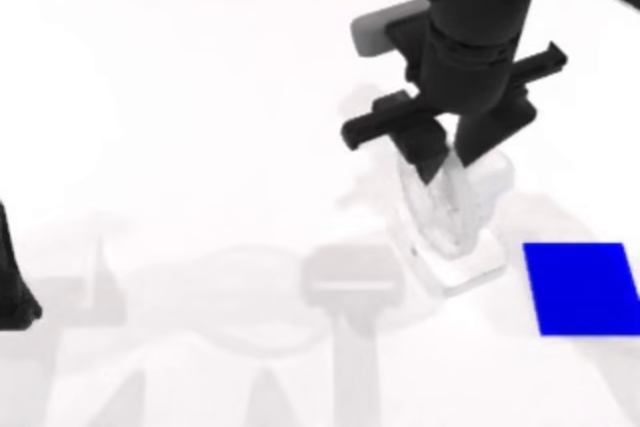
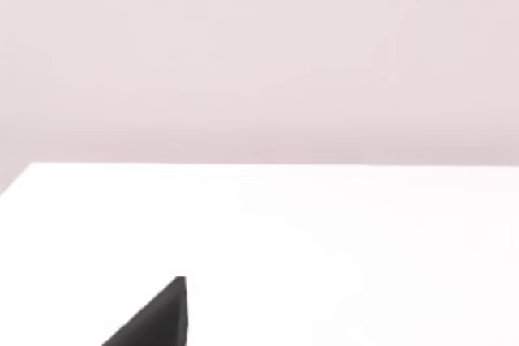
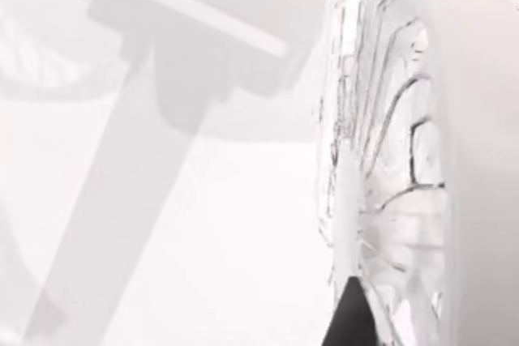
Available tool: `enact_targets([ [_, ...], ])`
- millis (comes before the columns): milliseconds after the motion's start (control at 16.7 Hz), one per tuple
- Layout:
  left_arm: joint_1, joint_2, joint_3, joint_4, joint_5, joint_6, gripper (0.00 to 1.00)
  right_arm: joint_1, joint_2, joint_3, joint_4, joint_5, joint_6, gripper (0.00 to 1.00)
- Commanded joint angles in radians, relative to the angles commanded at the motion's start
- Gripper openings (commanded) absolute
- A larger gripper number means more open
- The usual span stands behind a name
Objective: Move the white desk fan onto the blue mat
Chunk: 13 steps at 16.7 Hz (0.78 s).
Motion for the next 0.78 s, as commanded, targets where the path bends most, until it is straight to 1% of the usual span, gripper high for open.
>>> enact_targets([
  [120,0.0,0.0,0.0,0.0,0.0,0.0,1.0,-0.013,-0.011,-0.024,0.0,0.0,-0.053,0.0],
  [300,0.0,0.0,0.0,0.0,0.0,0.0,1.0,-0.05,-0.045,-0.082,0.004,-0.002,-0.21,0.0],
  [480,0.0,0.0,0.0,0.0,0.0,0.0,1.0,-0.104,-0.102,-0.156,0.02,-0.005,-0.45,0.0],
  [780,0.0,0.0,0.0,0.0,0.0,0.0,1.0,-0.211,-0.232,-0.305,0.065,-0.012,-0.93,0.0],
])
